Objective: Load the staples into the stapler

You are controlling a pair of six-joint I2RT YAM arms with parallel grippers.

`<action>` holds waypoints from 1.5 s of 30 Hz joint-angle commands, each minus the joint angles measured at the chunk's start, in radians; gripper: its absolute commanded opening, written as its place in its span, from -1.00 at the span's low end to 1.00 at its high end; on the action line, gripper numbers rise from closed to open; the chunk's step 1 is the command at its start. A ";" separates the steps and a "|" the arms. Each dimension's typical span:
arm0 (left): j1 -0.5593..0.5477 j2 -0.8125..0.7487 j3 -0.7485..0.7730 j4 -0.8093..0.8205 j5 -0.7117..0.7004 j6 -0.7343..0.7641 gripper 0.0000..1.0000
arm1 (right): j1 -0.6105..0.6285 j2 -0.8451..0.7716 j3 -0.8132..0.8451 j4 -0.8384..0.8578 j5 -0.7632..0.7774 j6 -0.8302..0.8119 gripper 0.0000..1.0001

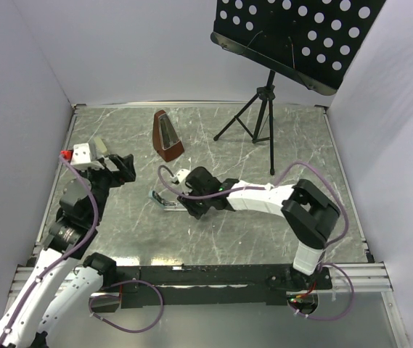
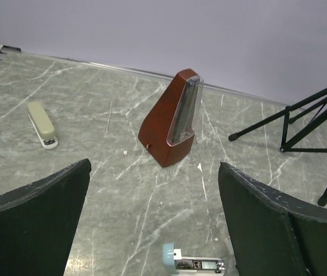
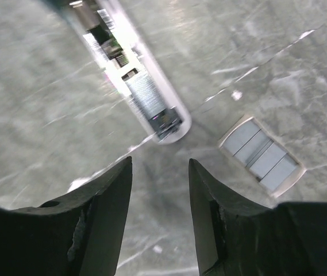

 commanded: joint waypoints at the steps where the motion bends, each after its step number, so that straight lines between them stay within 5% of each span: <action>1: 0.007 0.033 -0.014 0.027 0.033 -0.018 0.94 | -0.040 -0.130 -0.053 0.113 -0.101 0.018 0.03; 7: 0.016 0.102 -0.045 -0.020 0.062 -0.162 0.94 | -0.150 -0.203 -0.128 0.240 -0.256 0.133 0.03; 19: 0.034 0.317 -0.110 -0.040 0.239 -0.450 0.98 | -0.164 -0.158 -0.168 0.337 -0.282 0.239 0.00; 30: 0.022 0.382 -0.120 -0.094 0.304 -0.437 0.68 | -0.164 -0.036 -0.087 0.265 -0.279 0.500 -0.19; 45: -0.022 0.398 -0.134 -0.106 0.290 -0.438 0.29 | -0.175 0.002 -0.102 0.311 -0.244 0.629 -0.21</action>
